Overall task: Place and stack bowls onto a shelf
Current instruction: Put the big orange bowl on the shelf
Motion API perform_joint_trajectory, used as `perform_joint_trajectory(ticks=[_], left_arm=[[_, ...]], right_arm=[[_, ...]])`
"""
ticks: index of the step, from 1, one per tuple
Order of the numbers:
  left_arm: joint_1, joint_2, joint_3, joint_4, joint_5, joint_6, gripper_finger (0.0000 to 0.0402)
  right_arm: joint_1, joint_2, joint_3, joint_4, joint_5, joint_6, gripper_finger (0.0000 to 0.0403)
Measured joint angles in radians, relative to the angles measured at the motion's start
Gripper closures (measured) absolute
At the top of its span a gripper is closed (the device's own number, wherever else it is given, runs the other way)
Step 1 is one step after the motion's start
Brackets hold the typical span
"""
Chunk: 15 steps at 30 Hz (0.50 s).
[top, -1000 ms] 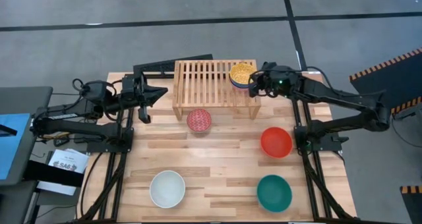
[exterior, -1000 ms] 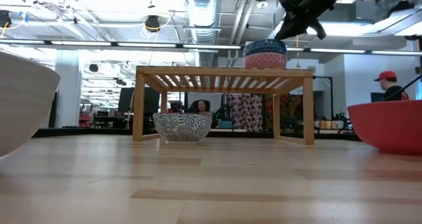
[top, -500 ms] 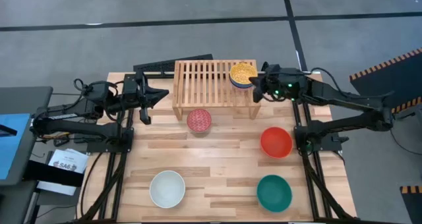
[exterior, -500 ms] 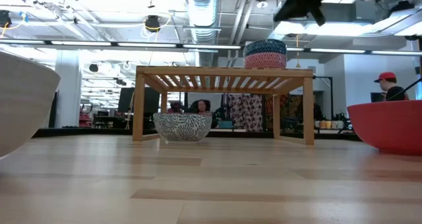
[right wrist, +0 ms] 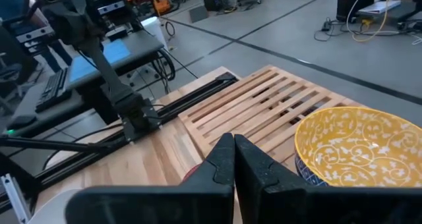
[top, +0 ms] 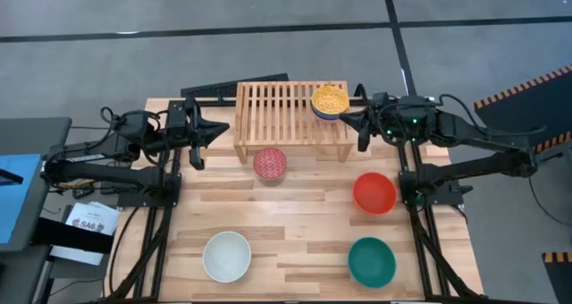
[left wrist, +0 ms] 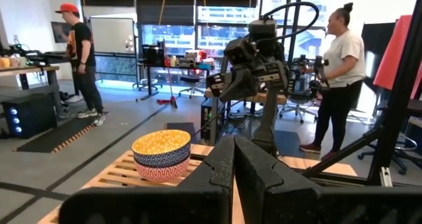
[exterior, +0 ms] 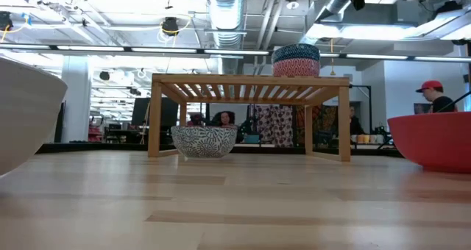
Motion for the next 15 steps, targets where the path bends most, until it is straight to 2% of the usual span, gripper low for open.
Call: perform_joint_trajectory(ticks=[11,15], left_arm=[[0.000,0.000,0.000,0.000,0.000,-0.008,0.0401],[0.000,0.000,0.000,0.000,0.000,-0.010,0.0401]], right_arm=[[0.000,0.009,0.000,0.002,-0.036,0.060,0.0360],[-0.001,0.008,0.000,0.012,-0.196,0.060,0.0357]])
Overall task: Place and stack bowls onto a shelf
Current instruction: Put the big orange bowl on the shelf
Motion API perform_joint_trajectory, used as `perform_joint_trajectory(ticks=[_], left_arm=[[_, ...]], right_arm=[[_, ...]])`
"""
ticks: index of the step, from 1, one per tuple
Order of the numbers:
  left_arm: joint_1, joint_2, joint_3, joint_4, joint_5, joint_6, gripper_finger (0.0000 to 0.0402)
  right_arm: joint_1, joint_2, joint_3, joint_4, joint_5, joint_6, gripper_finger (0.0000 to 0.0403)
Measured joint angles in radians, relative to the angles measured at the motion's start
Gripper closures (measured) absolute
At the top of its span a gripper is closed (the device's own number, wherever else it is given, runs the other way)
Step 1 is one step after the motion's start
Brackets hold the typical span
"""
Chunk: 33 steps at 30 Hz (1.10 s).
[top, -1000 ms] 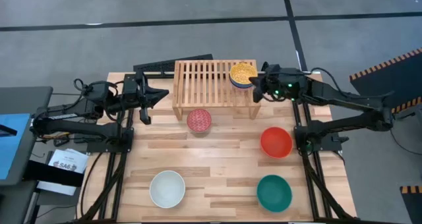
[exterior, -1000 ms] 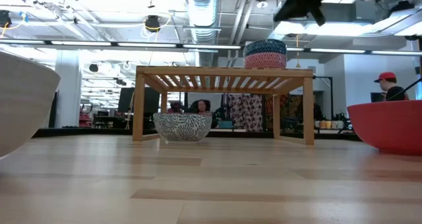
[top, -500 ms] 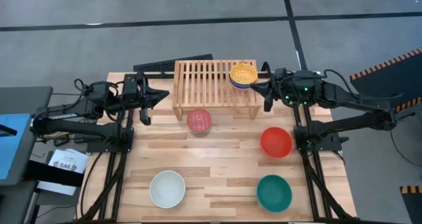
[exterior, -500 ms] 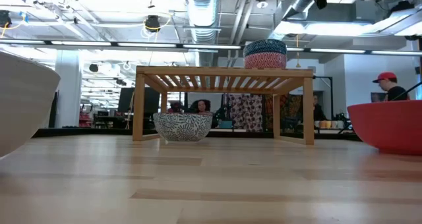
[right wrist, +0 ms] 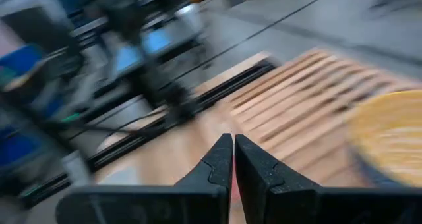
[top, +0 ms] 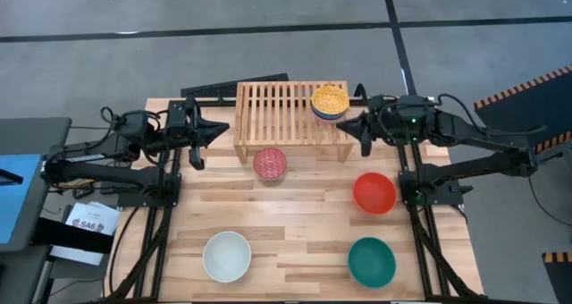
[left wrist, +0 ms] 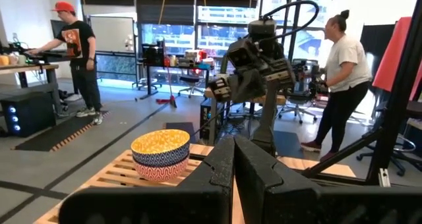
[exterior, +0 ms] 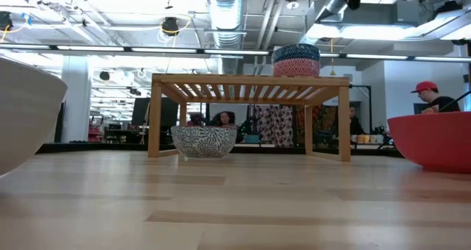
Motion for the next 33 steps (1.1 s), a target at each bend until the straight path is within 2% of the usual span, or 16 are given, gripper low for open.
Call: perform_joint_trajectory(ticks=[6,11,16,20,27,33], left_arm=[[0.000,0.000,0.000,0.000,0.000,-0.005,0.0401],[0.000,0.000,0.000,0.000,0.000,-0.009,0.0401],[0.000,0.000,0.000,0.000,0.000,-0.009,0.0401],[0.000,0.000,0.000,0.000,0.000,-0.009,0.0401],[0.000,0.000,0.000,0.000,0.000,0.011,0.0401],[0.000,0.000,0.000,0.000,0.000,0.013,0.0401]], right_arm=[[0.015,0.016,0.000,-0.086,-0.236,0.141,0.0333],[0.095,0.038,0.001,-0.317,-0.297,0.265,0.0275],[0.234,0.082,-0.011,-0.557,-0.297,0.377,0.0206],[0.353,0.100,-0.090,-0.576,-0.294,0.478,0.0167],[0.422,0.115,-0.208,-0.573,-0.205,0.632,0.0154],[0.443,0.161,-0.219,-0.577,-0.136,0.692,0.0154]])
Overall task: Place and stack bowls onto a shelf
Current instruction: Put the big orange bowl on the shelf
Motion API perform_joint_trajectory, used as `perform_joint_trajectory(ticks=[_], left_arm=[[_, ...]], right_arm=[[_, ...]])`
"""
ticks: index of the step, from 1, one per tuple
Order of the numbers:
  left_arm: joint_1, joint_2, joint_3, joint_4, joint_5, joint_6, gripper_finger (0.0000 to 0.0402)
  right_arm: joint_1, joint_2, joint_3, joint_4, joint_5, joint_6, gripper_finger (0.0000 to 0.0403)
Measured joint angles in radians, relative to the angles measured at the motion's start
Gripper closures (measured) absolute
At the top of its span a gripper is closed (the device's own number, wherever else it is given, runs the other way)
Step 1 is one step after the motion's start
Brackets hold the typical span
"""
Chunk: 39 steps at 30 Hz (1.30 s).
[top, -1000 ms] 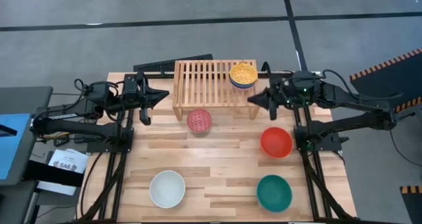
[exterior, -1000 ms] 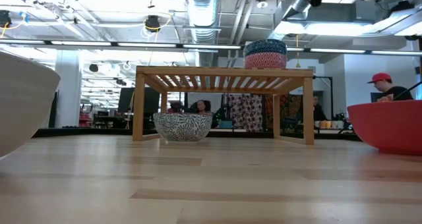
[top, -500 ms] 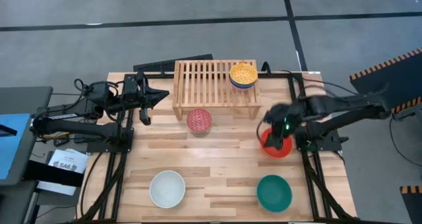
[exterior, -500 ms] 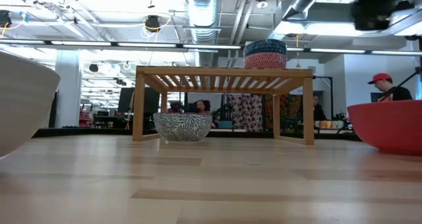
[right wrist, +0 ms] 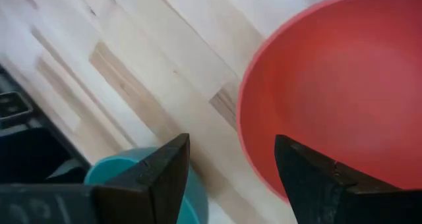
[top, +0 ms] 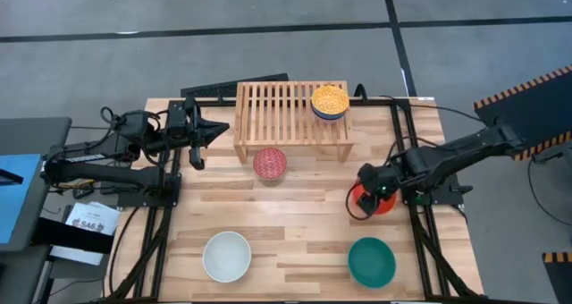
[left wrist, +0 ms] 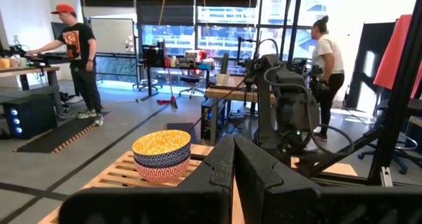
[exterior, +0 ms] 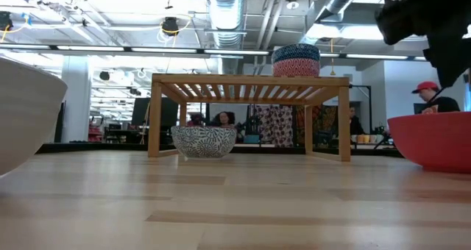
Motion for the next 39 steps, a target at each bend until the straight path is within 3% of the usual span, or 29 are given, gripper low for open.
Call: perform_joint_trajectory(ticks=[15,19,24,26,33,39], left_arm=[[0.000,0.000,0.000,0.000,0.000,0.005,0.0401],[0.000,0.000,0.000,-0.003,0.000,0.005,0.0401],[0.000,0.000,0.000,-0.007,0.000,0.005,0.0401],[0.000,0.000,0.000,-0.007,0.000,0.005,0.0401],[0.000,0.000,0.000,-0.015,0.000,0.006,0.0401],[0.000,0.000,0.000,-0.003,0.000,0.046,0.0401]], right_arm=[[0.033,0.278,0.001,0.043,0.029,-0.043,0.0161],[0.034,0.324,0.000,0.040,0.029,-0.045,0.0209],[0.036,0.330,0.017,0.015,0.021,-0.077,0.0334],[0.036,0.312,0.056,-0.033,0.018,-0.122,0.0376],[0.025,0.257,0.332,-0.148,-0.018,-0.373,0.0375],[-0.016,0.347,0.655,-0.148,-0.094,-0.675,0.0375]])
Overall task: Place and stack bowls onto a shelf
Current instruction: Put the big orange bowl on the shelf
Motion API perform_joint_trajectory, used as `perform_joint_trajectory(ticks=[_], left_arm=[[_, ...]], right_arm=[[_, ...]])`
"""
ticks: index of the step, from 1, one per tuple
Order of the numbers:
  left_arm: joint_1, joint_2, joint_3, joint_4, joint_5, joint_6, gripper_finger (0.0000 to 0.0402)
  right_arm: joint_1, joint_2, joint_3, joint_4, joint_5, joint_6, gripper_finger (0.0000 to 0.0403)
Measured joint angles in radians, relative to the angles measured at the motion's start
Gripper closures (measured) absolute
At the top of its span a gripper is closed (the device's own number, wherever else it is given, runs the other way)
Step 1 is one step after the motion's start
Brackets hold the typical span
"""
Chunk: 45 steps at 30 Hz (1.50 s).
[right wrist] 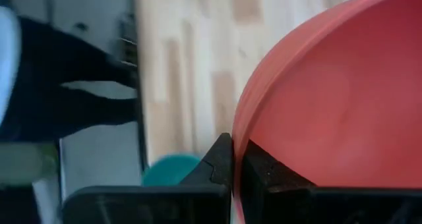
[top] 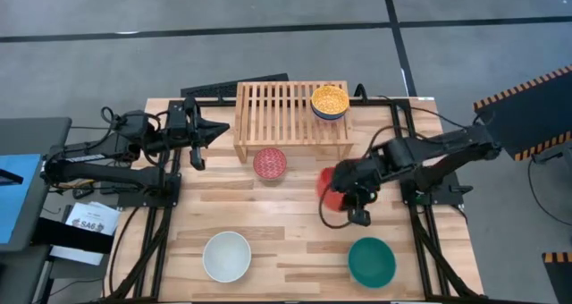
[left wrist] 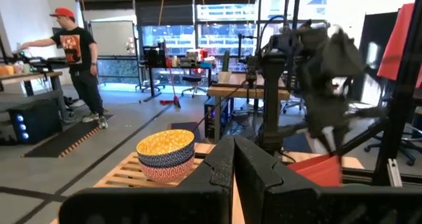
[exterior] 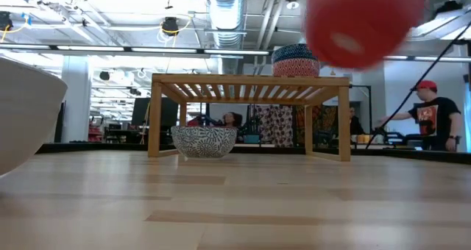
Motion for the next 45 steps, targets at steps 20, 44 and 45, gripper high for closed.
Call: perform_joint_trajectory(ticks=[20,44,45], left_arm=[[-0.002,-0.002,0.000,0.075,0.003,0.006,0.0401],[-0.002,0.006,0.000,0.072,0.000,-0.031,0.0401],[-0.002,0.006,0.000,0.069,0.000,-0.031,0.0401]], right_arm=[[-0.334,0.546,0.837,-0.136,0.260,-0.676,0.0375],[-0.453,0.680,0.840,-0.216,0.351,-0.797,0.0342],[-0.455,0.679,0.840,-0.218,0.351,-0.806,0.0338]])
